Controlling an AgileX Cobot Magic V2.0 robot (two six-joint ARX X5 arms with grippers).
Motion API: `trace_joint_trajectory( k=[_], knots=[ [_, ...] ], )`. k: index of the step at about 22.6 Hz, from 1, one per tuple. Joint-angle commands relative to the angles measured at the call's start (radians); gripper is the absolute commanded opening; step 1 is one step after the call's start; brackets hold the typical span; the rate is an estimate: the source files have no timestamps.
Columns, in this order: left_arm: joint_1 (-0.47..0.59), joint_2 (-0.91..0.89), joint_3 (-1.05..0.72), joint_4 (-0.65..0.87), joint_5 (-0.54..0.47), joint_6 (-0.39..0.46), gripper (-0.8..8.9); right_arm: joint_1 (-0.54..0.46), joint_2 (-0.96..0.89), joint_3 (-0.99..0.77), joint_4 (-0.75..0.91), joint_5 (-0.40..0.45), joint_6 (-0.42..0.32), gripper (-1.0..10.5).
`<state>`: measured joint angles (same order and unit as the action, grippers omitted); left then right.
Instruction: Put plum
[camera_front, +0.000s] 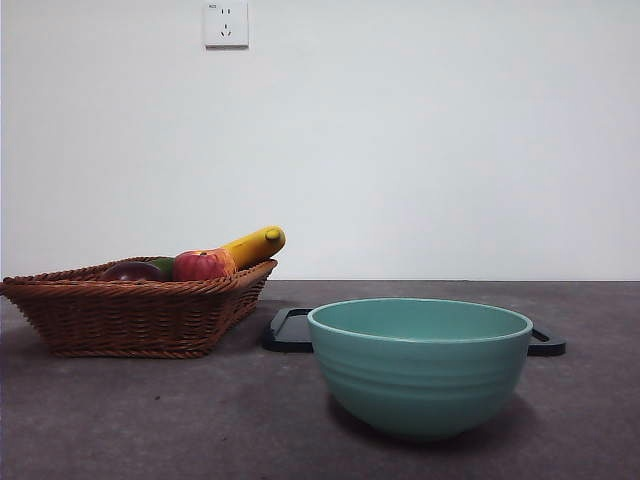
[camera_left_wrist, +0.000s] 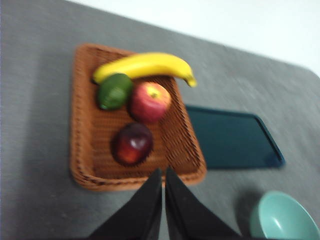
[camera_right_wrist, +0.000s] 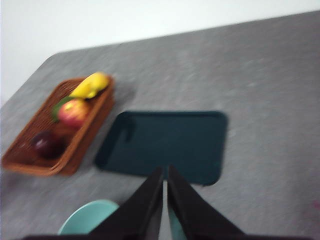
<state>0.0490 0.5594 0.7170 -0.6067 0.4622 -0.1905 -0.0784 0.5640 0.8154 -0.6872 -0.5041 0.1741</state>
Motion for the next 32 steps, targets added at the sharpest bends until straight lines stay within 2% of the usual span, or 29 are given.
trace_joint_trajectory(
  k=[1,7,13,17,22,24,26,27,28,32],
  knots=[
    [-0.018,0.073,0.080,-0.052,0.031,0.080,0.09,0.025,0.064,0.081,-0.058,-0.020,-0.059,0.1],
    [-0.069,0.203,0.230,-0.201,0.089,0.159,0.09,0.100,0.184,0.206,-0.205,-0.023,-0.139,0.1],
    [-0.158,0.312,0.370,-0.368,0.090,0.276,0.08,0.214,0.313,0.304,-0.341,-0.023,-0.224,0.1],
    [-0.185,0.322,0.375,-0.371,0.089,0.288,0.09,0.261,0.343,0.306,-0.352,-0.023,-0.238,0.1],
    [-0.185,0.322,0.375,-0.364,0.089,0.288,0.19,0.266,0.343,0.306,-0.347,-0.022,-0.238,0.1],
    [-0.185,0.322,0.375,-0.363,0.089,0.281,1.42,0.266,0.343,0.306,-0.347,-0.023,-0.234,1.3],
    [-0.185,0.322,0.375,-0.363,0.089,0.276,3.28,0.266,0.343,0.306,-0.347,-0.022,-0.229,3.4],
    [-0.185,0.322,0.375,-0.363,0.089,0.276,4.06,0.266,0.343,0.306,-0.347,-0.023,-0.229,4.1],
    [-0.185,0.322,0.375,-0.362,0.089,0.276,4.53,0.266,0.343,0.306,-0.347,-0.023,-0.229,4.3],
    [-0.185,0.323,0.375,-0.356,0.089,0.272,4.74,0.266,0.343,0.306,-0.346,-0.023,-0.229,4.3]
  ],
)
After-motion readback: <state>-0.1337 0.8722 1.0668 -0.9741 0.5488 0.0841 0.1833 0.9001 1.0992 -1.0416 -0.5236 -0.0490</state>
